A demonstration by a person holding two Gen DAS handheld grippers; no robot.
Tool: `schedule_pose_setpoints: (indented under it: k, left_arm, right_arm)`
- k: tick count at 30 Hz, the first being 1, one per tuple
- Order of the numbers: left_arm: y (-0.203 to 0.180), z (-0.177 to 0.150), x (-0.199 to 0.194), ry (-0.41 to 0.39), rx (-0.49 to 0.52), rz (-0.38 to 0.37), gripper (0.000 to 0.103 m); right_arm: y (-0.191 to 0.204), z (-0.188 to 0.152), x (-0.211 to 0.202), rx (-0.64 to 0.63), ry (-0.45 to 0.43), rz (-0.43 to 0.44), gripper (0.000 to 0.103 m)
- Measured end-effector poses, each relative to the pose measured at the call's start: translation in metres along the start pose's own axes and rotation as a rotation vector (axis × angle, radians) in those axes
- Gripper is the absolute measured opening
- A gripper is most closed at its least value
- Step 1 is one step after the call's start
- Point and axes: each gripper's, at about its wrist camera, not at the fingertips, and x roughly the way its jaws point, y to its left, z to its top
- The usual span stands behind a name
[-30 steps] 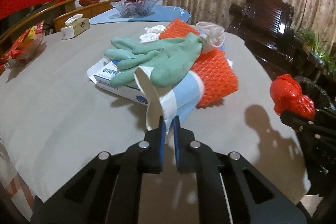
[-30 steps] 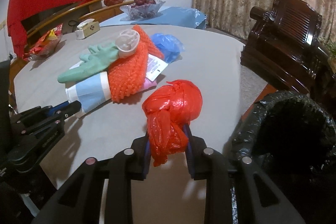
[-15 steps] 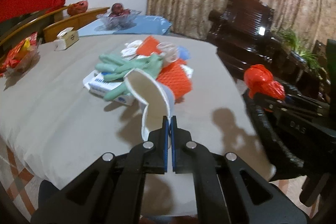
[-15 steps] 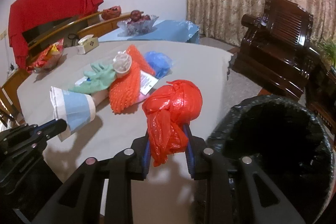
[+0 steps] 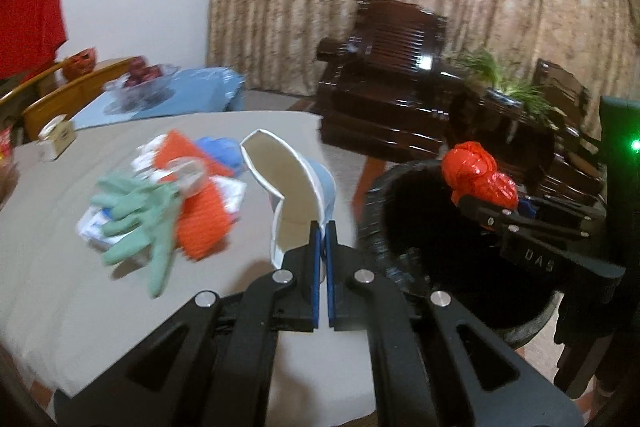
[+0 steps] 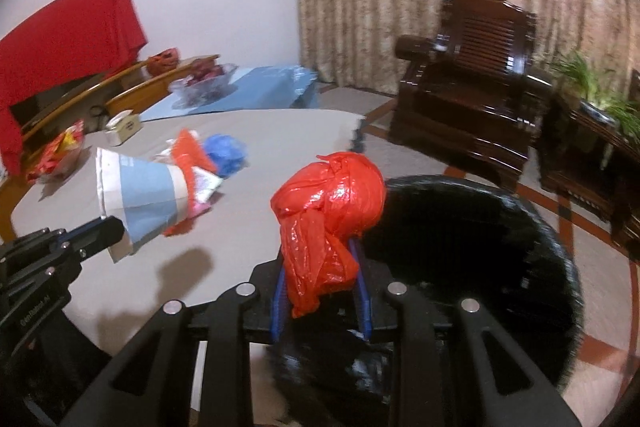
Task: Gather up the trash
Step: 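Carry both items over the black bin and open both grippers to drop them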
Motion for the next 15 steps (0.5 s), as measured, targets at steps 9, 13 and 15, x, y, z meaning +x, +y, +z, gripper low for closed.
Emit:
schedule_pose_setpoints:
  k: [9,13,15]
  left_arm:
    - [-0.064,0.005,0.042,0.045,0.075,-0.139,0.002]
    - [-0.086,0.001,0.061,0.064,0.101,-0.171,0.002]
    - [-0.093,0.0,0.069,0.075,0.108,-0.193,0.002]
  right_arm:
    - [-0.056,-0.018,-0.008,0.063,0.026,-0.124,0.027]
    - [-0.078,-0.028,-0.01,0.096,0.042,-0.17,0.027]
    - [-0.086,-0.032,-0.01,0.109,0.048,-0.192,0.03]
